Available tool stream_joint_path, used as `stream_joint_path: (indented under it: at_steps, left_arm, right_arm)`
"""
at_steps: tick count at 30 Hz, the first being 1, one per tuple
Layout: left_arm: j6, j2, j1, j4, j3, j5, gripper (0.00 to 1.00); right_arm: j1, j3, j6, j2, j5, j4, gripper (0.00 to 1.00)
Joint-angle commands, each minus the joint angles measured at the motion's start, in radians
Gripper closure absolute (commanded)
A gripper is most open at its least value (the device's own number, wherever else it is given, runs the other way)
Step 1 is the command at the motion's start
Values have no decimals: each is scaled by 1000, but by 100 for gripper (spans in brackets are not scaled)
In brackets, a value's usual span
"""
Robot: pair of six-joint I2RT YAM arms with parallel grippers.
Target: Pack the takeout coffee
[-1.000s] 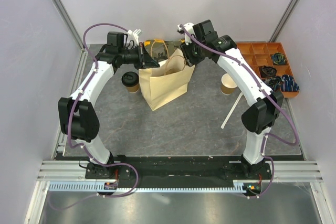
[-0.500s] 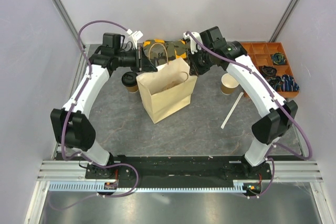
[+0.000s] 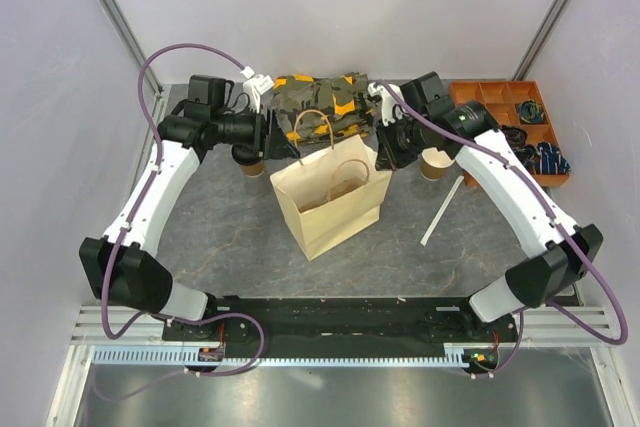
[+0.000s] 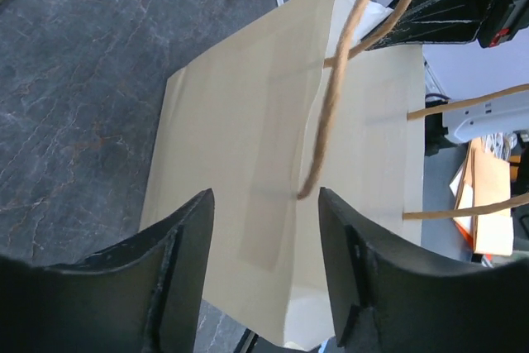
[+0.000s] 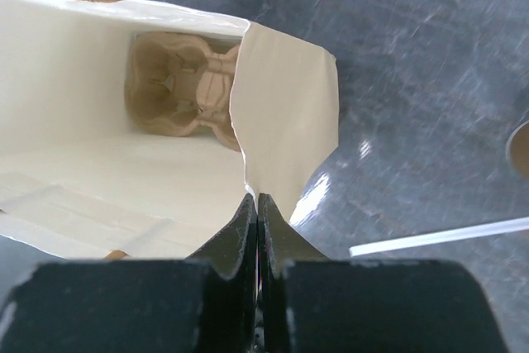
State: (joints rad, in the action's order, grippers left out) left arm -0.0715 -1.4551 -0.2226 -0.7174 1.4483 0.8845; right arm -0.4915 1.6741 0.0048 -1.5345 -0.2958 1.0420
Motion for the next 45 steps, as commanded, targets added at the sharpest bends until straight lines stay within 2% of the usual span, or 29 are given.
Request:
stream_joint_path:
  at_steps: [1, 2, 3, 7, 11, 15, 17, 21, 25, 29, 32, 33, 35, 37, 41, 45]
  left_arm:
    - [107, 65, -20, -45, -14, 4, 37]
    - [105, 70, -20, -45, -17, -2, 37]
    - [104, 76, -18, -47, -17, -5, 37]
    - [104, 122, -20, -34, -25, 5, 38]
    - [117, 156, -18, -33, -45, 30, 38]
    - [179, 206, -21, -72, -71, 88, 36]
    - [234, 232, -49, -115, -91, 61, 33]
    - [289, 236, -116, -137, -109, -30, 29]
    - [312, 205, -164, -136, -103, -38, 29]
    - [332, 171, -205, -137, -82, -65, 33]
    - [345, 136, -225, -137, -57, -91, 42]
    - [352, 118, -231, -140, -48, -99, 49]
    - [369, 104, -238, -140, -36, -111, 55]
    - [374, 85, -242, -140, -20, -114, 60]
    - [374, 68, -251, -140, 1, -117, 68]
    - [381, 47, -259, -139, 37, -125, 80]
  right_arm:
    - [-4, -19, 41, 83, -54, 53, 91]
    - [-4, -19, 49, 92, -55, 68, 89]
    - [-4, -23, 64, 108, -55, 73, 79]
    - [-13, -79, 67, 166, -74, 84, 57]
    - [-19, -99, 49, 207, -63, 108, 49]
    - [-19, -13, -23, 203, 27, 125, 37]
    - [-19, 39, -64, 182, 40, 124, 28]
    - [-16, 192, -155, 117, 41, 109, 17]
    - [-16, 201, -279, 74, -45, 54, 7]
    - [-16, 144, -516, 62, -132, 3, 5]
    - [-4, 105, -639, 50, -183, -13, 5]
    - [2, 87, -695, 50, -210, -22, 5]
    - [7, 75, -736, 34, -232, -39, 5]
    - [17, 78, -776, 10, -281, -43, 9]
    - [28, 101, -816, -35, -370, -25, 22]
    - [30, 116, -920, -70, -485, 87, 25]
